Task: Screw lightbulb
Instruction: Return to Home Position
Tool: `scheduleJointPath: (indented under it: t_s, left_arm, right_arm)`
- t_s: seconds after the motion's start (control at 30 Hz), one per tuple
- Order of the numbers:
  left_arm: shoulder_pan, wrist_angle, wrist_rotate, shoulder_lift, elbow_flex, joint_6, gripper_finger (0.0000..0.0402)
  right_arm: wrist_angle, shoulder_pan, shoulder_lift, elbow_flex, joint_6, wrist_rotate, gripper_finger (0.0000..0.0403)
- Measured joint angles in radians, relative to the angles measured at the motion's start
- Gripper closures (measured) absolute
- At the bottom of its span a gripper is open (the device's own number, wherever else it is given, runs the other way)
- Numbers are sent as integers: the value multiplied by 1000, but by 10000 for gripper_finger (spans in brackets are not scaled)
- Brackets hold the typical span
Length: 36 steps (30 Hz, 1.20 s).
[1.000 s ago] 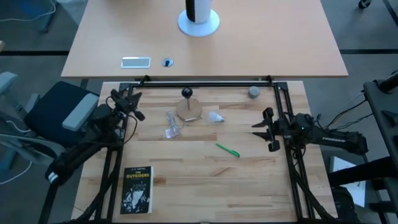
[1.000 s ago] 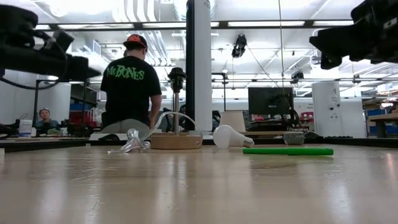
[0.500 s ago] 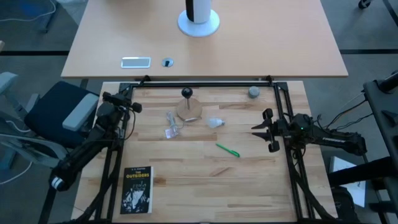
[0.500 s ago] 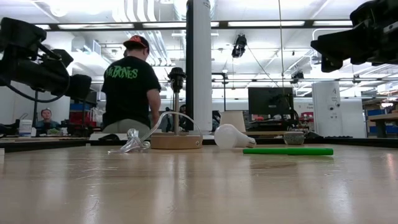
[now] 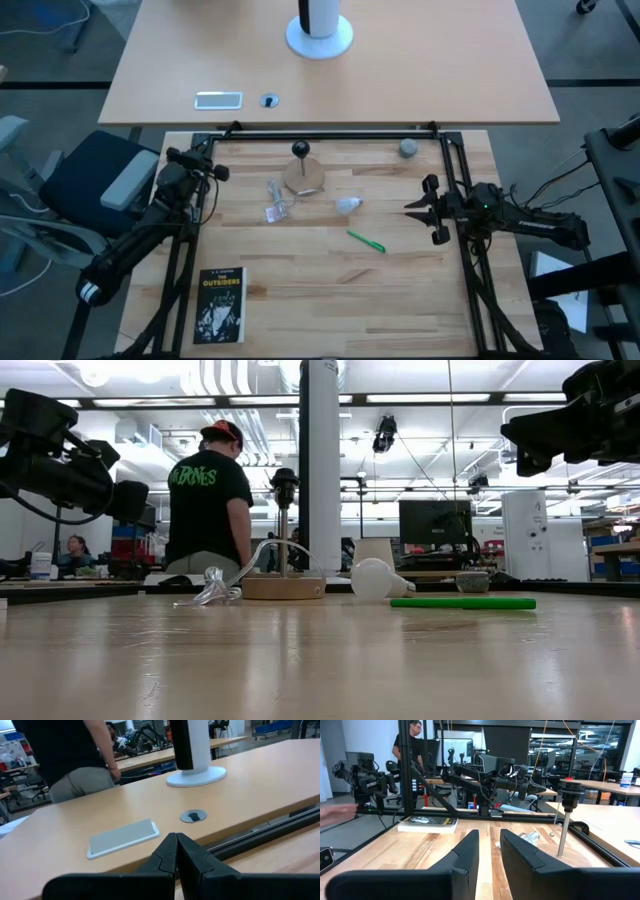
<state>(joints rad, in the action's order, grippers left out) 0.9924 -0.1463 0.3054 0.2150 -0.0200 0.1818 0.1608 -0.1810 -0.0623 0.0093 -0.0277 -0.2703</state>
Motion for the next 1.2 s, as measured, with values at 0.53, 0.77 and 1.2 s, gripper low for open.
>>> scheduleJointPath:
  t_s: [0.53, 0.77, 1.2]
  left_arm:
    - [0, 0, 0, 2, -1, 0, 401]
    - [0, 0, 0, 2, -1, 0, 401]
    - [0, 0, 0, 2, -2, 0, 401]
  right_arm:
    - [0, 0, 0, 0, 0, 0, 349]
    - [0, 0, 0, 0, 0, 1, 345]
    - [0, 0, 0, 0, 0, 1, 332]
